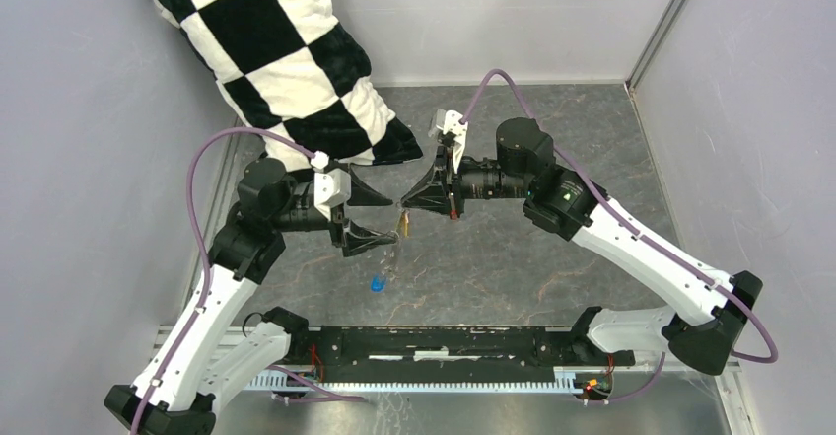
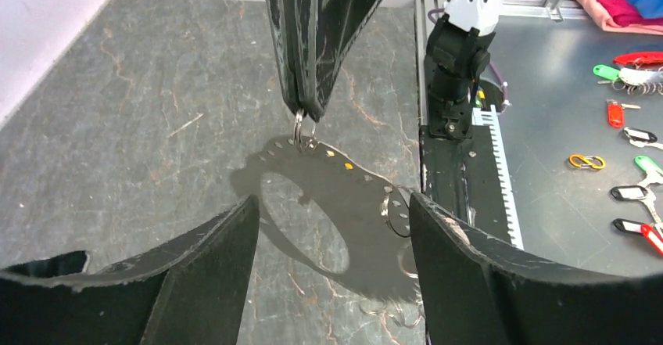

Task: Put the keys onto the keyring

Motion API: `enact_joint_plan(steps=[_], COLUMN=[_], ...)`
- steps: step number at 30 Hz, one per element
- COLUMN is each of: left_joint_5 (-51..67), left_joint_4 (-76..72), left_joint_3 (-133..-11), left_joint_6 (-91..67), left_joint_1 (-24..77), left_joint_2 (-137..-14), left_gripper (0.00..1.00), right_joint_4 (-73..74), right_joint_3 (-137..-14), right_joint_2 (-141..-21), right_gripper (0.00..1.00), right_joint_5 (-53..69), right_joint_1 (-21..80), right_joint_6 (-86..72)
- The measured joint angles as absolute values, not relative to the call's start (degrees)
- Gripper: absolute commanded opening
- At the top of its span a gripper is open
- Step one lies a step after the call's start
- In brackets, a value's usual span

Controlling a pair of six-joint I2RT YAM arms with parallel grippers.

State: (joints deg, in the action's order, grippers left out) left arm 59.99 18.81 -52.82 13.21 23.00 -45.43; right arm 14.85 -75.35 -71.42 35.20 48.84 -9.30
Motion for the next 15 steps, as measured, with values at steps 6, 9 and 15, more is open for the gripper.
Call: enact_joint_plan(steps=[6, 9, 15], left_joint_5=[55.8, 53.5, 51.7], left_joint_4=[20.6, 21.1, 22.6], left_joint_3=[-51.5, -51.5, -52.7], left_joint_6=[13.1, 12.1, 8.6], left_joint_1=[22.9, 22.1, 13.0], left_joint_2=[-45.1, -45.5, -49.9], left_gripper=[0.91, 0.99, 1.00], right_joint_4=[8.9, 6.1, 2.1], right_joint_3=[-71.1, -68.0, -64.4], right_joint_2=[-71.7, -73.8, -81.8], right_gripper=[0.00, 0.00, 0.00], right_joint_5=[35.5, 35.6, 34.9], right_joint_1=[48.8, 48.7, 48.6], right_joint_6=[-11.1, -11.4, -11.6])
